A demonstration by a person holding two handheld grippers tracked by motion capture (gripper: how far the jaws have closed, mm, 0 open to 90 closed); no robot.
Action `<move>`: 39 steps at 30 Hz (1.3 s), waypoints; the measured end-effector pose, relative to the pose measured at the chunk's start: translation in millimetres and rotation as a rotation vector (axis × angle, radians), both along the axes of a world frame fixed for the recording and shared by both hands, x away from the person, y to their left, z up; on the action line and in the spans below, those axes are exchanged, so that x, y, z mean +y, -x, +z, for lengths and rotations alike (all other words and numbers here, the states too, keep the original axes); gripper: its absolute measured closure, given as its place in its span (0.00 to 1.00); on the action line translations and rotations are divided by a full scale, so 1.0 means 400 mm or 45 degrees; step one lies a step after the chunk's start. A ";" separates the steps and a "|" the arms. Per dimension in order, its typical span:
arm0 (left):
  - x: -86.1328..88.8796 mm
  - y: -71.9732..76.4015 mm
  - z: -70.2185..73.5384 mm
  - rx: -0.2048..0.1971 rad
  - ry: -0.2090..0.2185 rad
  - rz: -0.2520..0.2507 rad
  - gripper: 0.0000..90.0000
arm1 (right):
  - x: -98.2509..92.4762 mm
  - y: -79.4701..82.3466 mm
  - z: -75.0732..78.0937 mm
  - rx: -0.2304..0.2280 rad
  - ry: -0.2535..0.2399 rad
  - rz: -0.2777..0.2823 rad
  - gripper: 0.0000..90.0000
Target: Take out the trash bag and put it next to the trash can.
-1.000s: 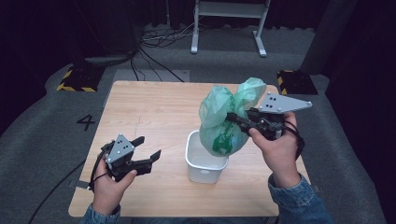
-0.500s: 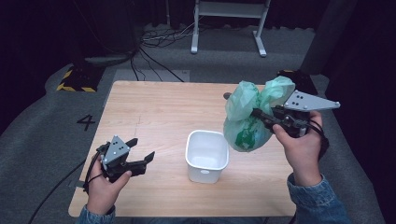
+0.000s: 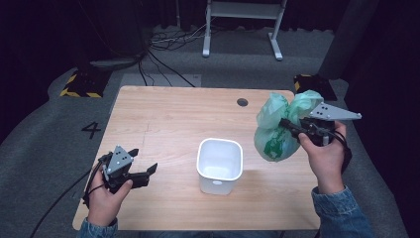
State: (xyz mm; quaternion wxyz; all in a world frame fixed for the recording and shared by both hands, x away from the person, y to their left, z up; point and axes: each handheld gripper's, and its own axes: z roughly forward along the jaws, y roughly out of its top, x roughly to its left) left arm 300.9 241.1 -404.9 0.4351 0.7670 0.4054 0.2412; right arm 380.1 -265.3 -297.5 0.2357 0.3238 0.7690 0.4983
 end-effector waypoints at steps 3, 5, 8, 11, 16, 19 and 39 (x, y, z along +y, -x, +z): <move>0.010 0.000 -0.008 0.004 -0.006 0.012 0.23 | -0.006 -0.015 -0.025 0.017 0.009 -0.006 0.95; 0.015 0.001 -0.013 0.014 -0.016 0.015 0.21 | -0.008 -0.024 -0.043 0.026 0.021 -0.005 0.95; 0.020 0.003 -0.019 0.027 -0.028 0.019 0.21 | -0.005 -0.038 -0.071 0.051 0.037 -0.001 0.94; 0.023 0.005 -0.026 0.037 -0.043 0.022 0.21 | 0.002 -0.050 -0.100 0.073 0.051 0.008 0.95; 0.026 0.006 -0.036 0.052 -0.059 0.022 0.21 | 0.016 -0.069 -0.145 0.109 0.067 0.018 0.94; 0.028 0.003 -0.042 0.062 -0.061 0.025 0.21 | 0.026 -0.079 -0.170 0.143 0.084 0.026 0.94; 0.008 -0.012 -0.056 0.082 -0.086 -0.016 0.22 | 0.053 -0.112 -0.253 0.307 0.090 -0.041 0.35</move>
